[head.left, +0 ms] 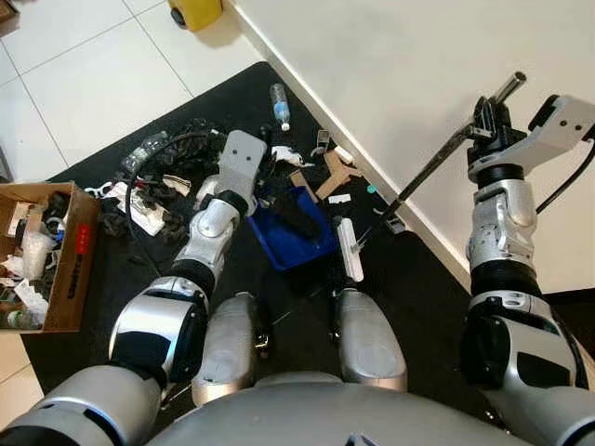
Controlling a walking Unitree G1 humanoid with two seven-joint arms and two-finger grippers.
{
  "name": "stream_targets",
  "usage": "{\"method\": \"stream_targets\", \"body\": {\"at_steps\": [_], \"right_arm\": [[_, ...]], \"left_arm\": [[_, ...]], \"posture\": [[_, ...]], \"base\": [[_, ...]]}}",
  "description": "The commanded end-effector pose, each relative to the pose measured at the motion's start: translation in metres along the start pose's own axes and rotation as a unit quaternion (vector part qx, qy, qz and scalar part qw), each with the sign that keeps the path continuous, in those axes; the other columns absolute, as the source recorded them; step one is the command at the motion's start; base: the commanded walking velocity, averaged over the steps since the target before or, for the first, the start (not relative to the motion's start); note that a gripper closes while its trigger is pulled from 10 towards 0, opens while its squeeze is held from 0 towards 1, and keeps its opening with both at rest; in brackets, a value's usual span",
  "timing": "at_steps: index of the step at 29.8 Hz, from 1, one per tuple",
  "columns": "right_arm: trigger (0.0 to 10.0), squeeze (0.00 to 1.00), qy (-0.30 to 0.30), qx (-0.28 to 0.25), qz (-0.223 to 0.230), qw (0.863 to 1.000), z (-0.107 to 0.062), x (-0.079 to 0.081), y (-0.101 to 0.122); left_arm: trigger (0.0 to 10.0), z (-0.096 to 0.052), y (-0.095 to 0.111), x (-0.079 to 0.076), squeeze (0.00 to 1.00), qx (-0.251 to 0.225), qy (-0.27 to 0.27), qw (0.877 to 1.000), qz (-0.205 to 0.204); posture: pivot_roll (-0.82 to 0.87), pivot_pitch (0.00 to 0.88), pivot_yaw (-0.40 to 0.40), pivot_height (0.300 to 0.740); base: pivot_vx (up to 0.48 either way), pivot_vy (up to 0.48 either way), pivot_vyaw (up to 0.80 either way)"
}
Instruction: Sweep floor
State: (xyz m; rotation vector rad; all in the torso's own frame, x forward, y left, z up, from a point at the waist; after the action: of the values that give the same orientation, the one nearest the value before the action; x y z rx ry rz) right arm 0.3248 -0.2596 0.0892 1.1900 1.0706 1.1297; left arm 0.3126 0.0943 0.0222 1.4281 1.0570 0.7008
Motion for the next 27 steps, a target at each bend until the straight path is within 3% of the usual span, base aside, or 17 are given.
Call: {"method": "stream_targets", "body": {"at_steps": [1, 11, 18, 27], "right_arm": [[10.0, 0.0, -0.005, -0.011, -0.006, 1.0, 0.0, -0.004, 0.003], [10.0, 0.0, -0.014, -0.006, -0.009, 1.0, -0.002, -0.01, 0.0], [10.0, 0.0, -0.014, -0.008, -0.009, 1.0, -0.001, -0.01, 0.002], [10.0, 0.0, -0.015, -0.005, -0.01, 1.0, -0.001, -0.013, 0.0]], "left_arm": [[10.0, -0.006, 0.002, 0.009, 0.05, -0.007, 0.002, 1.0, 0.015], [10.0, -0.012, 0.01, 0.017, 0.05, -0.035, 0.005, 0.999, 0.02], [10.0, -0.019, 0.016, 0.023, 0.05, -0.063, 0.009, 0.998, 0.0], [10.0, -0.033, 0.025, 0.028, 0.05, -0.083, -0.021, 0.996, 0.005]], "posture": [[-0.04, 0.067, 0.019, 0.74], [-0.03, 0.061, 0.021, 0.74], [-0.03, 0.056, 0.024, 0.74], [-0.03, 0.065, 0.018, 0.74]], "base": [[0.0, 0.0, 0.0], [0.0, 0.0, 0.0], [0.0, 0.0, 0.0], [0.0, 0.0, 0.0]]}}
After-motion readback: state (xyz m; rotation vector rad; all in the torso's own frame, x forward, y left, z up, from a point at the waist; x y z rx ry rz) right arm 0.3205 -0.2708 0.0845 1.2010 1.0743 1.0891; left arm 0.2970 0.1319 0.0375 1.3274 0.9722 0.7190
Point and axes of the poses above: a point about 5 cm out from each wrist's last joint towards the gripper, its own z axis pointing out of the wrist towards the gripper, its own y axis along the axis of the wrist's last joint, x = y × z, the point moved 2 cm from there along z, pointing out of the wrist towards the gripper, and after that the axes turned 15 degrees about -z, right-handed, at the moved point
